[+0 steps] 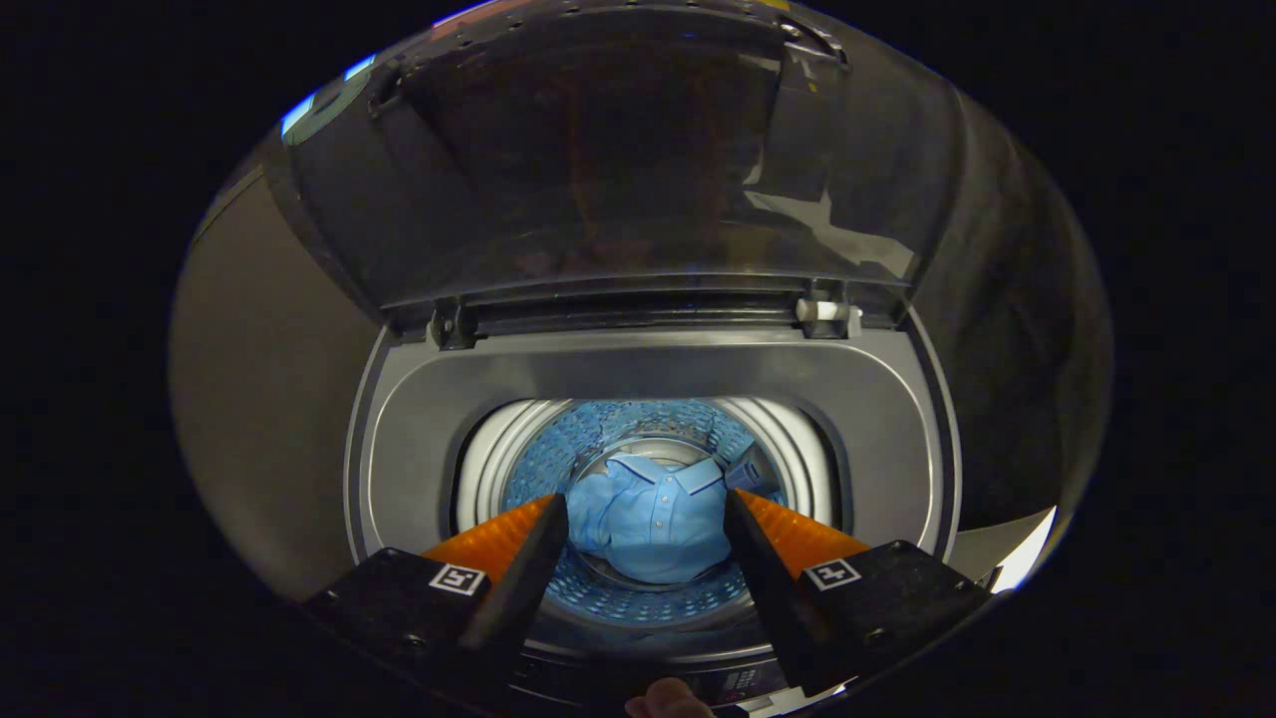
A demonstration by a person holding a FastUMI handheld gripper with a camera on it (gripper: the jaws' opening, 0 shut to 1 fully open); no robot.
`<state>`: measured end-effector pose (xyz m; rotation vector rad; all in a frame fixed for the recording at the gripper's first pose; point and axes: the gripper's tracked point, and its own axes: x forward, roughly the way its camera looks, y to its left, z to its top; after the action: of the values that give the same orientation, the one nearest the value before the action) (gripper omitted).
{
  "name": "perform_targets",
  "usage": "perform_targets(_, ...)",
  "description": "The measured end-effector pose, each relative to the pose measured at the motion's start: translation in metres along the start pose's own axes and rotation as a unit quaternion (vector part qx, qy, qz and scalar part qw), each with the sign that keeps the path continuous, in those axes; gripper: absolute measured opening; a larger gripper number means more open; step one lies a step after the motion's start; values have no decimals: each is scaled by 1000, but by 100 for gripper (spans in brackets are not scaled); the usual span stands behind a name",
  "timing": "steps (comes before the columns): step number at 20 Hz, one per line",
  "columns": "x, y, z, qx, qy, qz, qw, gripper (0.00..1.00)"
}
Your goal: Put the clothes into the washing machine and then close the washing machine lid.
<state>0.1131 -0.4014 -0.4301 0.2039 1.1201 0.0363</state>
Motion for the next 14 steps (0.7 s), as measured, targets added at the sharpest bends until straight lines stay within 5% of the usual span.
perform_targets(8, -38, -26, 55, 54, -79, -22, 995, 100)
perform_targets(14, -89, -33, 103, 79, -159, -1, 984, 100)
